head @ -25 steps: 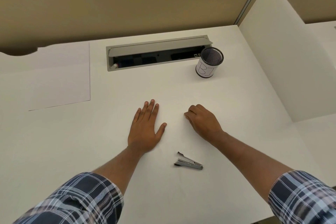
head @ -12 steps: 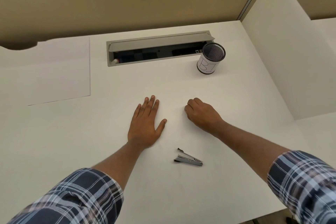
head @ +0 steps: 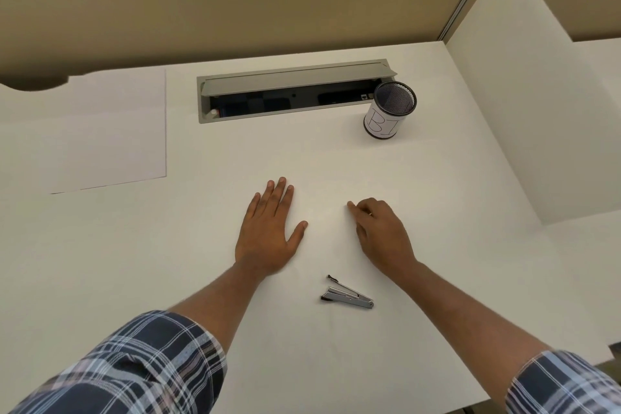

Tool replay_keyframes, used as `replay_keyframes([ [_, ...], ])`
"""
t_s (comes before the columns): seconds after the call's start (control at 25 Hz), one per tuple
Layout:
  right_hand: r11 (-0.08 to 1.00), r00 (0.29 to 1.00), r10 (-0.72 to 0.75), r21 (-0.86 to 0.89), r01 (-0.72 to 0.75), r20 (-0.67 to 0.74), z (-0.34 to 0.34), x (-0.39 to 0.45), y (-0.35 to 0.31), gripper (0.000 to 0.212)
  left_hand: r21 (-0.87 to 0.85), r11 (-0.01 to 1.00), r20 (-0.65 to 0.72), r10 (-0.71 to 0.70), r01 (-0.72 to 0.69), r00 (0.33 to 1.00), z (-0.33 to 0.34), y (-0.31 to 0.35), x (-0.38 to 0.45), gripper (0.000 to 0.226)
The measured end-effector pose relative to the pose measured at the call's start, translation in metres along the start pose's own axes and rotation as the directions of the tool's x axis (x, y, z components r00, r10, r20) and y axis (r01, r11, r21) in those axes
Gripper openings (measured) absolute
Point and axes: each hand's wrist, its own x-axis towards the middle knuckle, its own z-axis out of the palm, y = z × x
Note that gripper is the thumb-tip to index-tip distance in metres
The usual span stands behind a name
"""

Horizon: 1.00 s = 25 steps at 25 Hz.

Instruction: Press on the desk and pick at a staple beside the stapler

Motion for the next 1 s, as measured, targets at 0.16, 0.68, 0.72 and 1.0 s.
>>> replay_keyframes([
  [0.16,0.959,0.991,-0.106,-0.254,0.123,0.079,0.003,-0.005,-0.017,0.058,-0.002,1.0,-0.005,0.001,-0.002,1.0,0.0,0.001,0.001,0.073],
  [0.68,0.958,0.941,0.233,0.111,-0.266,0.245,-0.018,0.026,-0.024,0.045,0.0,1.0,0.006,0.008,-0.008,1.0,-0.002,0.001,0.0,0.073],
  [0.72,0.855,0.898,0.339,0.308,-0.418,0.279,-0.027,0.034,-0.025,0.041,-0.003,1.0,0.006,0.008,-0.008,1.0,-0.002,0.001,-0.001,0.073],
  [1.0,-0.264,0.449,0.485,0.615,-0.743,0.751,-0.057,0.033,-0.037,0.041,0.002,1.0,0.009,0.01,-0.01,1.0,-0.002,0.001,0.001,0.073],
])
